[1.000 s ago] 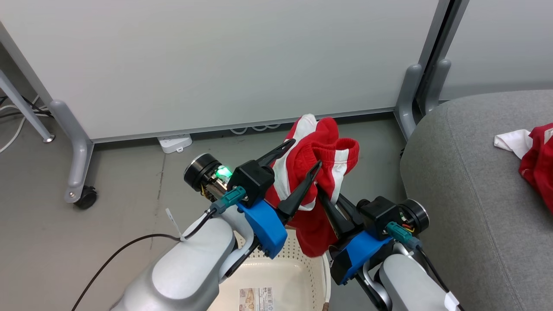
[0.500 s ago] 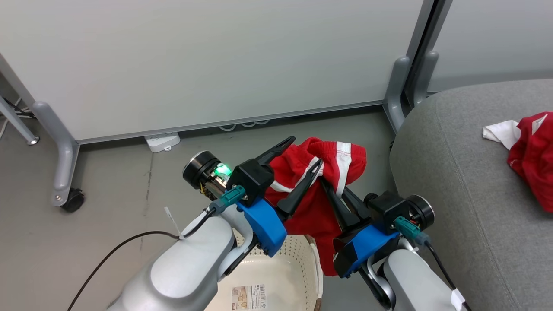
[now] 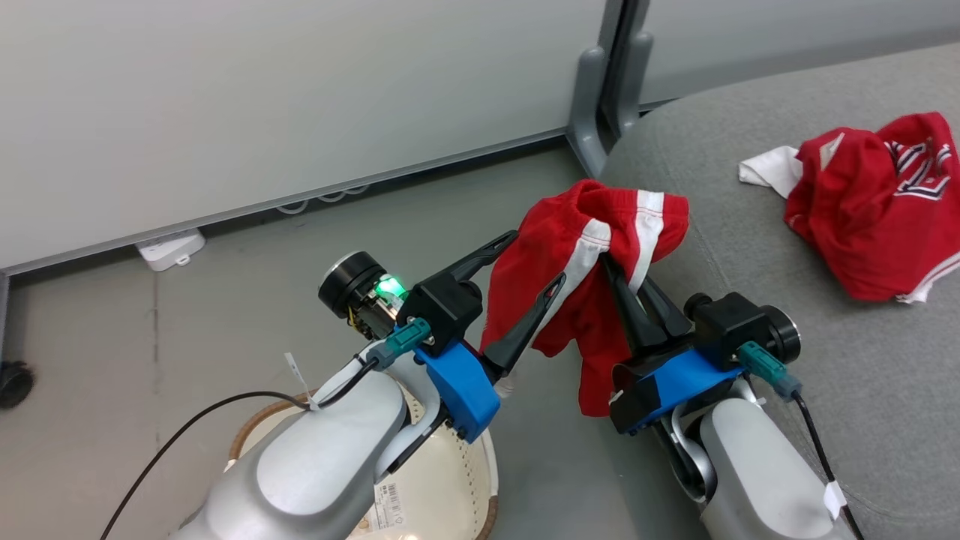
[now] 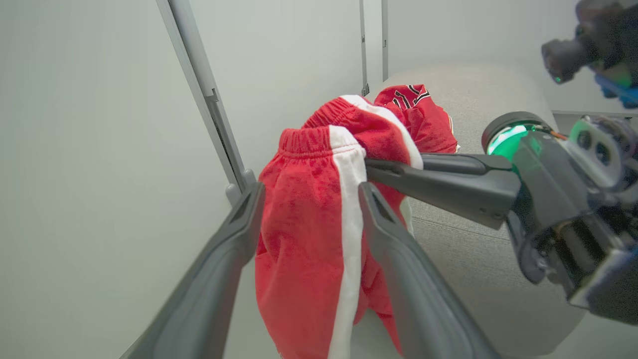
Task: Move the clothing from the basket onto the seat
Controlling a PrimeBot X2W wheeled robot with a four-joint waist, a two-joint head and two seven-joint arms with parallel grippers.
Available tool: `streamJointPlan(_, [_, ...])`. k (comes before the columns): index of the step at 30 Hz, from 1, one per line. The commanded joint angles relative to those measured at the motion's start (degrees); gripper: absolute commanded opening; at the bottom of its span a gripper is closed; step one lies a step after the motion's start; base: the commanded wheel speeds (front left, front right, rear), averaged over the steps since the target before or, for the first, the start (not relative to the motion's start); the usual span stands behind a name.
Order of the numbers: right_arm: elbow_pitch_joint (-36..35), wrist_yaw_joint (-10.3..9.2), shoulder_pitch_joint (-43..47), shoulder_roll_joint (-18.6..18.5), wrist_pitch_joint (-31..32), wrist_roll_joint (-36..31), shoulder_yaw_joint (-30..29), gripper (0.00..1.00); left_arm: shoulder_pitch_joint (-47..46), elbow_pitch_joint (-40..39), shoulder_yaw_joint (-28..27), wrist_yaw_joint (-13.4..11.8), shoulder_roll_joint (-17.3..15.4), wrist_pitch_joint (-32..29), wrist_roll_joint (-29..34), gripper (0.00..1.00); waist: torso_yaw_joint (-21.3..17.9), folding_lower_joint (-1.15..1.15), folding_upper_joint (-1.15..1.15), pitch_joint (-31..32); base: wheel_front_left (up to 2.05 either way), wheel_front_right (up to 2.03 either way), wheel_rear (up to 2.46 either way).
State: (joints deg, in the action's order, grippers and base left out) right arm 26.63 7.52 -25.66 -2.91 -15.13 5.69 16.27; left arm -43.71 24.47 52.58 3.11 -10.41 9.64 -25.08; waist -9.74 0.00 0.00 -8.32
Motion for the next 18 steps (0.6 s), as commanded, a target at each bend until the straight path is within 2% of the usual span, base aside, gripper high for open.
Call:
streamJointPlan(1, [-0.5,-0.06,-0.4,0.1,0.0,-0.1,-0.6,0.00,-0.7,-0.3,0.3,0.0,-0.3,-0.1,0.3,1.00,-2.5,0.00,0.00,-1.2,0.00,0.00,0.00])
streamJointPlan(9, [-2.7,-0.06,1.0,0.1,0.0,-1.1,-5.7,0.00,-1.0,-1.5,1.7,0.4,-0.5,-1.2,0.6,1.00,-9.0,0.00,0.00,-3.0,0.00,0.00,0.00])
streamJointPlan(18, [-5.2,-0.05,3.2,0.1,0.0,-1.7,-11.7,0.00,-1.5,-2.6,3.4,0.5,-0.6,-2.0,0.9,1.00,-13.6,0.00,0.00,-5.3,0.00,0.00,0.00])
